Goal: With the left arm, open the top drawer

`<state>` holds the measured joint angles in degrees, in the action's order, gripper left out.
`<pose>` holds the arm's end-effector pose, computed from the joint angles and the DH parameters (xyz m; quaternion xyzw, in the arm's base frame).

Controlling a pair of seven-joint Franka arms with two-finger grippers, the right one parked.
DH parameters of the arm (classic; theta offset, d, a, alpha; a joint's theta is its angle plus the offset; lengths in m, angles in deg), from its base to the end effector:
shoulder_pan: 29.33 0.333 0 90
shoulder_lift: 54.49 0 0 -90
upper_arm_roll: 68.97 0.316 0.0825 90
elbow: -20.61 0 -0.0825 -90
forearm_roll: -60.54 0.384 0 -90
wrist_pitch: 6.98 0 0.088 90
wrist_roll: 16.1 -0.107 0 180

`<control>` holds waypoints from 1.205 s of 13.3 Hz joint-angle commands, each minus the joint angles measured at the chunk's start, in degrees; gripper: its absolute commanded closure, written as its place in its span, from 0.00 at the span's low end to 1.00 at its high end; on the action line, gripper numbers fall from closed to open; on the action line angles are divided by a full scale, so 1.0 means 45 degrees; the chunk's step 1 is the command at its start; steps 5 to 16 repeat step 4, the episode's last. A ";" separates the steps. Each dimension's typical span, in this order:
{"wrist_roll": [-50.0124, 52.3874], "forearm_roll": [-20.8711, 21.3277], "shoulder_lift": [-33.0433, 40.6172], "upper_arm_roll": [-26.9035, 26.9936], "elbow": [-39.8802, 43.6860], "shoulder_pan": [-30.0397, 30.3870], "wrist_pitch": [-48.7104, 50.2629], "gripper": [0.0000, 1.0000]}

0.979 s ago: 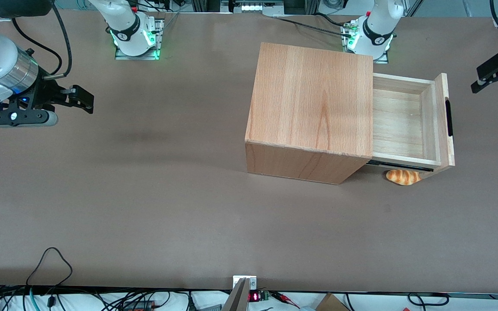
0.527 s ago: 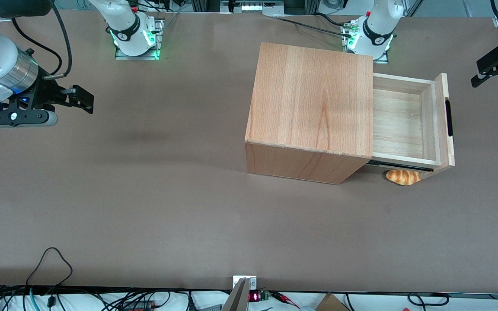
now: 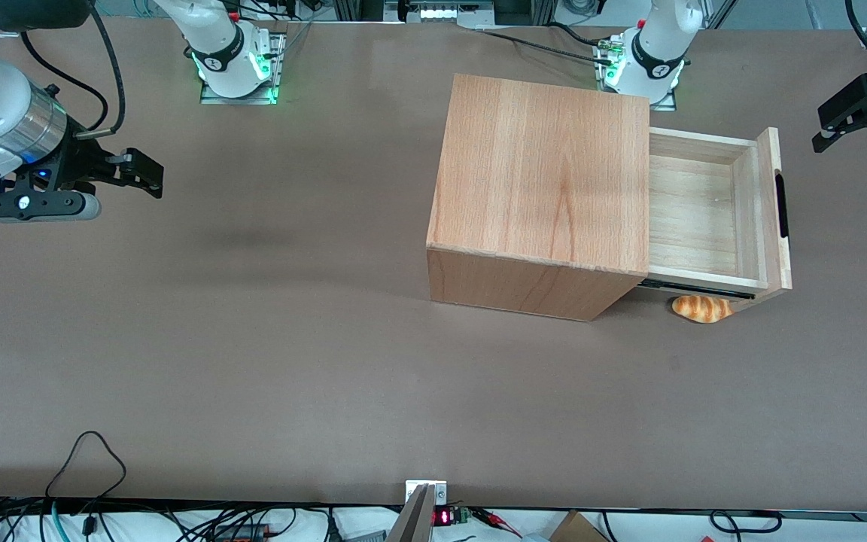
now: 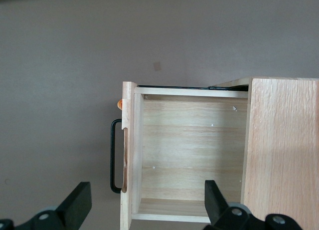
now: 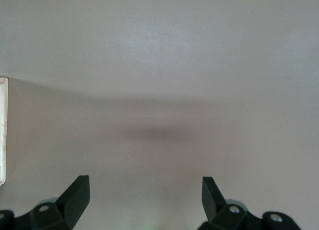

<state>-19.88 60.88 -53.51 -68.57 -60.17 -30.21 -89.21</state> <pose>0.5328 -0.0037 0.6964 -0.9991 0.0367 -0.0211 0.0035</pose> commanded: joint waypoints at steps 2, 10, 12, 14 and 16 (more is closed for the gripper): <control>0.0138 0.0316 0.0213 0.0028 -0.0115 -0.0079 -0.0047 0.00; 0.0137 0.0316 0.0252 -0.0011 -0.0115 -0.0060 0.0030 0.00; 0.0137 0.0316 0.0252 -0.0011 -0.0115 -0.0060 0.0030 0.00; 0.0137 0.0316 0.0252 -0.0011 -0.0115 -0.0060 0.0030 0.00; 0.0137 0.0316 0.0252 -0.0011 -0.0115 -0.0060 0.0030 0.00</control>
